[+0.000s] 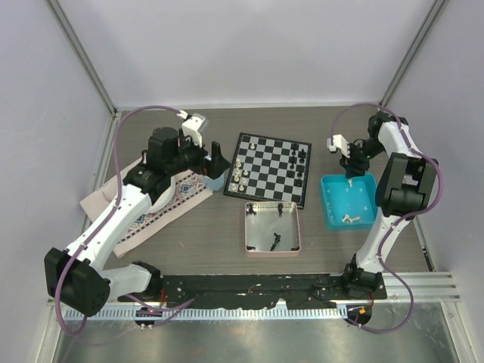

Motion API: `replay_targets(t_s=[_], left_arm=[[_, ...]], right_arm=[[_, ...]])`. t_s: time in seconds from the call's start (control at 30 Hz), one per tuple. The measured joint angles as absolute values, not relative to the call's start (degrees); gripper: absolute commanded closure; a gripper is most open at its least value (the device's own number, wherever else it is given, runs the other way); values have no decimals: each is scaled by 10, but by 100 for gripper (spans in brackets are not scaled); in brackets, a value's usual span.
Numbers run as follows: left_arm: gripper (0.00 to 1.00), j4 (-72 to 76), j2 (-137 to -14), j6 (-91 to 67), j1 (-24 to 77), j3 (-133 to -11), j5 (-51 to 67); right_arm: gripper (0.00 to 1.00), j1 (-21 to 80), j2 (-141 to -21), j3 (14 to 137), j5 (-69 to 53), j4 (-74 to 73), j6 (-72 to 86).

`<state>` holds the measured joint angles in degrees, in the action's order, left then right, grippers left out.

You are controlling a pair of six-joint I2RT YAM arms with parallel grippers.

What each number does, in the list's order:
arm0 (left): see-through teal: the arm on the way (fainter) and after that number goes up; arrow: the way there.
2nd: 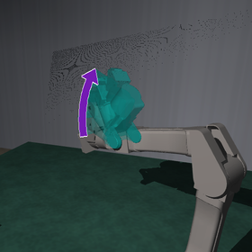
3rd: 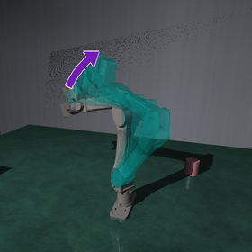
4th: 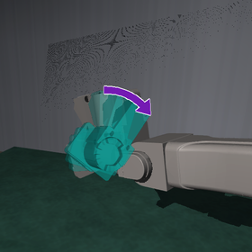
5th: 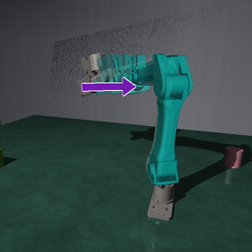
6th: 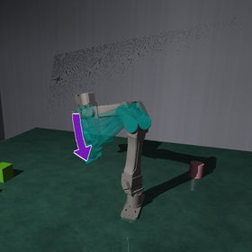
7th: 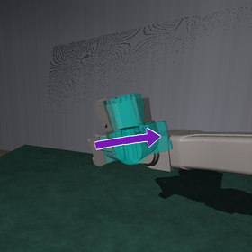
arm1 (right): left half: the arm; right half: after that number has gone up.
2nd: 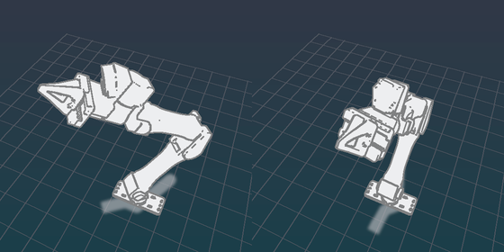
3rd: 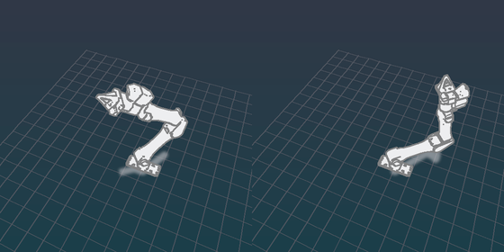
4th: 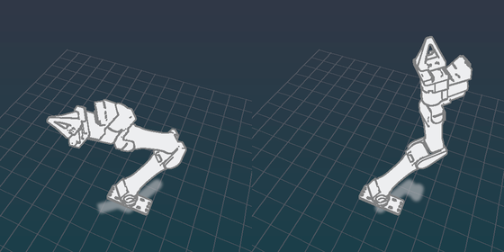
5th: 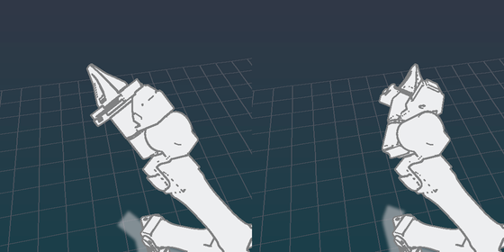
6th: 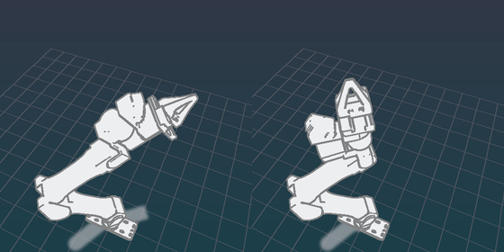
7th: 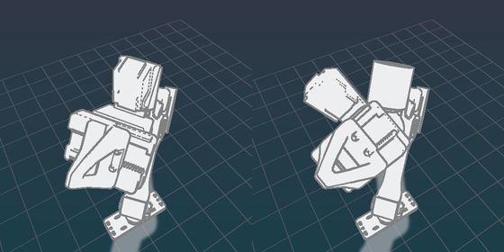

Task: Set up the chess pieces on the board

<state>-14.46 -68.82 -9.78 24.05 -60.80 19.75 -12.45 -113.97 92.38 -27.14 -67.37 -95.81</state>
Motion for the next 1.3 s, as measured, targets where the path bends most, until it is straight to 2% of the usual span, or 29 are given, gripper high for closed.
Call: replay_targets(t_s=[0.17,0.27,0.67,0.8,1.03,1.2,1.3], left_arm=[[0,-145,-688,-99,240,-608,197],[0,-145,-688,-100,240,-608,197],[0,-148,-661,-103,240,-603,198],[0,-148,-652,-107,240,-596,198],[1,-145,-651,-117,240,-595,198],[0,-143,-651,-121,241,-595,199],[0,-139,-651,-128,240,-595,202]], right_arm=[[87,-124,-1151,917,-260,-661,-951],[99,-124,-1151,908,-257,-653,-952],[99,-176,-1110,853,-249,-622,-901],[99,-207,-1073,816,-224,-584,-787],[98,-230,-990,715,-161,-461,-485],[90,-243,-929,623,-116,-375,-313],[78,-248,-913,595,-98,-341,-238]])
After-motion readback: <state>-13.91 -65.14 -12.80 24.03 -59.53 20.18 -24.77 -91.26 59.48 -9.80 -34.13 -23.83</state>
